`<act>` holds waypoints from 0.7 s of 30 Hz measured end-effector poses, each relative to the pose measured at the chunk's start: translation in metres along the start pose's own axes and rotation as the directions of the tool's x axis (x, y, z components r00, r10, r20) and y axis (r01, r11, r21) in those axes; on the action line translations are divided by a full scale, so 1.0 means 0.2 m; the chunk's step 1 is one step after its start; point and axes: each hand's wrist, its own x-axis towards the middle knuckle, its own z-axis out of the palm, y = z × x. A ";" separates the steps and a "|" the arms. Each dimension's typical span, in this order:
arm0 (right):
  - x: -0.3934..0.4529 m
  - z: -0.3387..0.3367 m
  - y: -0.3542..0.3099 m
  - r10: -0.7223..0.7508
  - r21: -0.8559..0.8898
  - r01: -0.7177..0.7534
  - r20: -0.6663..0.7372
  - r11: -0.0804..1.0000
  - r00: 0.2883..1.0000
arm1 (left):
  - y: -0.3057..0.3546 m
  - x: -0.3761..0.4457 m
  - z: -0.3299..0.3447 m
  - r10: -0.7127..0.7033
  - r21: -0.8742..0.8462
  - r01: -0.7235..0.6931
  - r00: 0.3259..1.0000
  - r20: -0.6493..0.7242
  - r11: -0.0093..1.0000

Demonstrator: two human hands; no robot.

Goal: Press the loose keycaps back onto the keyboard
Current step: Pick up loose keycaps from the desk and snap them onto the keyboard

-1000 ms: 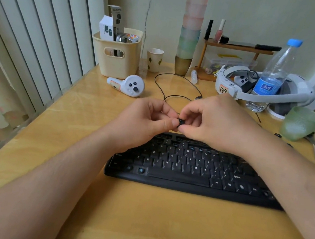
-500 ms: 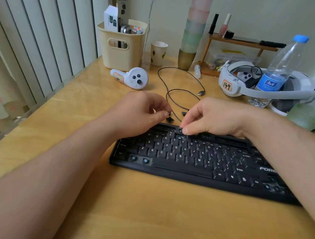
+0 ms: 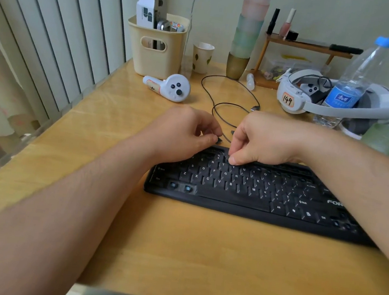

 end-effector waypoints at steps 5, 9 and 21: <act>-0.01 0.02 -0.03 0.032 -0.042 -0.033 -0.025 0.999 0.999 | 0.04 -0.01 0.02 0.041 0.009 -0.041 0.999 0.030 0.999; 0.00 0.03 -0.05 0.047 -0.032 -0.048 -0.025 0.998 0.999 | 0.08 -0.01 0.04 0.041 0.048 -0.043 0.998 0.046 0.998; 0.02 0.05 0.01 0.183 0.251 -0.168 -0.039 0.953 0.982 | 0.09 0.01 0.05 -0.064 0.050 0.059 0.994 0.084 0.997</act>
